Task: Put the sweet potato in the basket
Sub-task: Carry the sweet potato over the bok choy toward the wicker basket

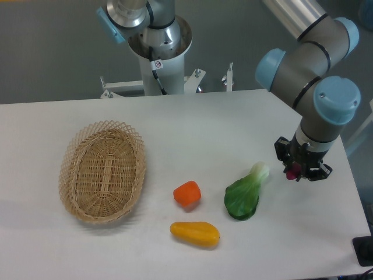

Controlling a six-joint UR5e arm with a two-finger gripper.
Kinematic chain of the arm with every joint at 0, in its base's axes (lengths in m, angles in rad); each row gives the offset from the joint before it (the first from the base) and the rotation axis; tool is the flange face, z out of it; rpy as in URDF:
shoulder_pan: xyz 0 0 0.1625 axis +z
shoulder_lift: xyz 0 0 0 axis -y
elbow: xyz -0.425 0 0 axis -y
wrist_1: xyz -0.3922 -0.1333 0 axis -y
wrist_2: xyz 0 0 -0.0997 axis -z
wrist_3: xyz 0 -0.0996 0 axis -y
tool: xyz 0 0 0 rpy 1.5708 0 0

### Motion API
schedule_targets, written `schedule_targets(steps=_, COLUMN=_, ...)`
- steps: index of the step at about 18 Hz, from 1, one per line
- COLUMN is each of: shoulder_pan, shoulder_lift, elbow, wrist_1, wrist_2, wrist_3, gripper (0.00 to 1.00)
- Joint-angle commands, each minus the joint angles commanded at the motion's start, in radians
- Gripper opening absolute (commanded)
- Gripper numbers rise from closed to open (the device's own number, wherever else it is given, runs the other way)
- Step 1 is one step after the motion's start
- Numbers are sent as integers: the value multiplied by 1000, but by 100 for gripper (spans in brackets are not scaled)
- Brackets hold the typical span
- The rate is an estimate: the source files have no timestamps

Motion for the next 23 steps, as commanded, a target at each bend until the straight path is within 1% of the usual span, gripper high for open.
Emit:
schedule_targets(steps=3, shoulder_pan=-5, shoulder_lift=12, elbow=-3, wrist_1=-2, wrist_2=-3, wrist_3=3, gripper=17)
schedule_targets(steps=5, shoulder_pan=-12, shoulder_lift=24, elbow=-23, wrist_1=-2, wrist_2=-6, wrist_3=0, gripper=16)
schedule_targets(steps=6, shoulder_pan=-27, shoulder_lift=34, elbow=-31, wrist_1=-2, wrist_2=-8, wrist_3=-3, gripper=16)
schedule_targets(steps=11, shoulder_pan=-83, shoulder_lift=97, elbow=-120, wrist_1=0, wrist_2=-14, wrist_3=-24, gripper=16)
schedule_targets(steps=15, shoulder_pan=-141, shoulder_lift=132, elbow=-173, wrist_1=0, wrist_2=-15, wrist_3=-61, gripper=17)
schedule_targets(steps=18, shoulder_pan=-192, shoulder_lift=138, elbow=-198, wrist_1=0, wrist_2=-17, wrist_3=-106, gripper=17)
schedule_targets(steps=20, shoulder_pan=-228, shoulder_lift=158, elbow=-218, wrist_1=2, wrist_2=-31, wrist_3=-159, gripper=17)
schedule_targets(steps=23, shoulder_pan=-294, shoulder_lift=170, elbow=-255, wrist_1=6, wrist_2=-64, wrist_3=-239, gripper=17)
